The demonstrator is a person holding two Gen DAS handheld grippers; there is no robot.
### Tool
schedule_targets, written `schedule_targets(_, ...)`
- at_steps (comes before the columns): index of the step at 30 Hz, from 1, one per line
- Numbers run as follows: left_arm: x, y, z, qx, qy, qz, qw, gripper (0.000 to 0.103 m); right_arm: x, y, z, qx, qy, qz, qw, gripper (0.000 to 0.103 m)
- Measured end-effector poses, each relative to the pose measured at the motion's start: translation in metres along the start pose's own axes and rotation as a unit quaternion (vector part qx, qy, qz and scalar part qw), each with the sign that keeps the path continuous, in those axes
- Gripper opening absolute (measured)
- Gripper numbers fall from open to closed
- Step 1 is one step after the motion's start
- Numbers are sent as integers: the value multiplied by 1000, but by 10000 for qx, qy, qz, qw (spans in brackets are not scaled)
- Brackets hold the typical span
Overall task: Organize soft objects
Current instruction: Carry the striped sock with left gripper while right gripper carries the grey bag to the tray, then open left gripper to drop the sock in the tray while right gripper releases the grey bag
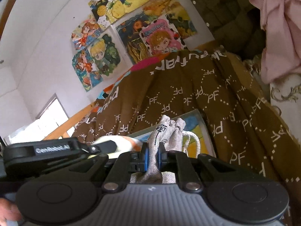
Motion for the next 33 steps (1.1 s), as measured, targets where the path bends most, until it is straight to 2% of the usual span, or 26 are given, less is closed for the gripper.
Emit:
schedule_targets(4, -18, 10, 2, 39, -9, -144, 9999, 21, -1, -3, 4, -109, -60, 65, 9999, 11)
schedule_targets(10, -34, 20, -7, -4, -240, -386, 9990, 21, -13, -4, 8, -202, 148, -129, 9996, 11)
schedule_targets(16, -45, 33, -30, 89, -876, -743, 9933, 22, -24, 1, 12, -226, 398, -476, 9978, 14)
schedule_targets(20, -49, 43, -48, 268, -1153, -953, 9884, 22, -27, 5, 9, -137, 452, -603, 9971, 17)
schedule_targets(25, -50, 48, -60, 465, -1228, -1070, 9855, 26, -30, 8, 8, -47, 506, -733, 9960, 29)
schedule_targets(29, -50, 48, -59, 477, -1195, -1109, 9855, 31, -30, 9, 7, -24, 474, -763, 9960, 32)
schedule_targets(32, -47, 48, -58, 440, -1186, -1133, 9855, 35, -29, 9, 7, -26, 466, -749, 9961, 42)
schedule_targets(33, -46, 48, -58, 447, -1185, -1129, 9855, 40, -29, 9, 6, -28, 454, -736, 9962, 45)
Point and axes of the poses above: each gripper's, at about its wrist camera, not at the fingertips, and x roughly against the way its jaws point, z to its right, y to its underside, the point moved 6 cm from there along -x, roughly the way its jaws point, and after that the axes turned 4 degrees about -x, right-handed, at the moved point
